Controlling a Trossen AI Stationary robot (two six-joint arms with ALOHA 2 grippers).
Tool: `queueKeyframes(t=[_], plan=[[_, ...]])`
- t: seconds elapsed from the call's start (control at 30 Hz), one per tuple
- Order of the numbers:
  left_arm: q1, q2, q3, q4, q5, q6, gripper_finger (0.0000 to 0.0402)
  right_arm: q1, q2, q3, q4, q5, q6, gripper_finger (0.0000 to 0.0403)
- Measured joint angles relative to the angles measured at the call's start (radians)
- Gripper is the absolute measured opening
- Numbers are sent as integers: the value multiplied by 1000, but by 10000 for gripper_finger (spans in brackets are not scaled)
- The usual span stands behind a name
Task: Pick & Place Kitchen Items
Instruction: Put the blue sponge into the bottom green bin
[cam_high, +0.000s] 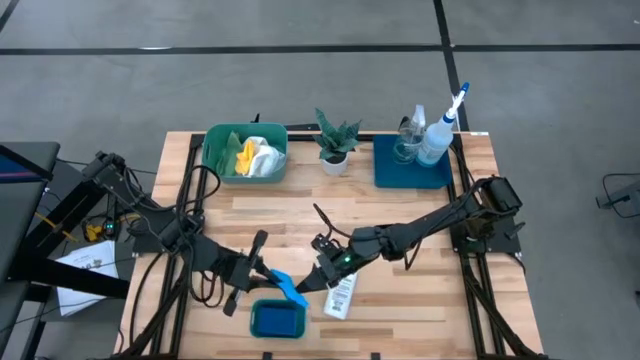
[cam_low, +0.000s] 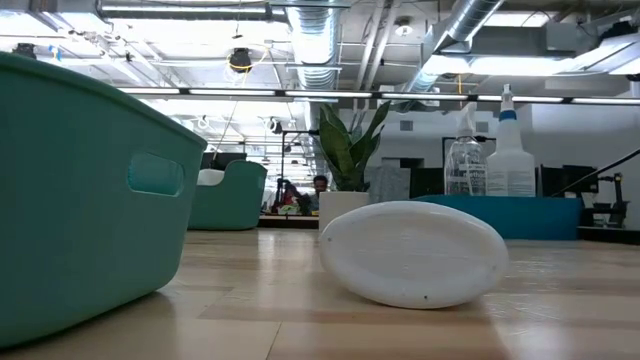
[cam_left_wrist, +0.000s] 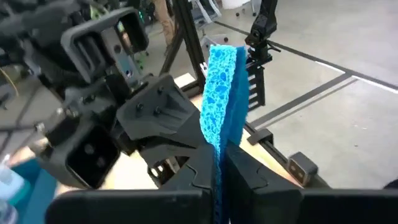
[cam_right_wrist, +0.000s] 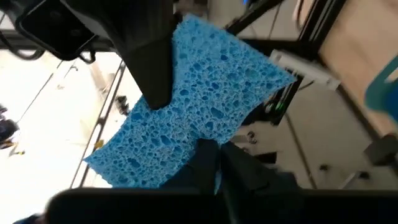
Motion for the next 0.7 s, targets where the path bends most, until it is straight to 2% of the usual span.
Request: queueKeyframes(t=[0.2, 0.43, 0.57, 0.7], plan=[[-7, -35, 0, -132, 49, -147, 5, -6, 0, 0, -79, 129, -59, 91], [-23, -41, 0, -253, 197, -379, 5, -17, 0, 0, -153, 249, -100, 197], [-23, -28, 0, -331, 260, -584, 5, -25, 0, 0, -166, 283, -119, 225], [-23, -5, 0, -366, 319, -744, 5, -17, 0, 0, -217, 305, -125, 228]])
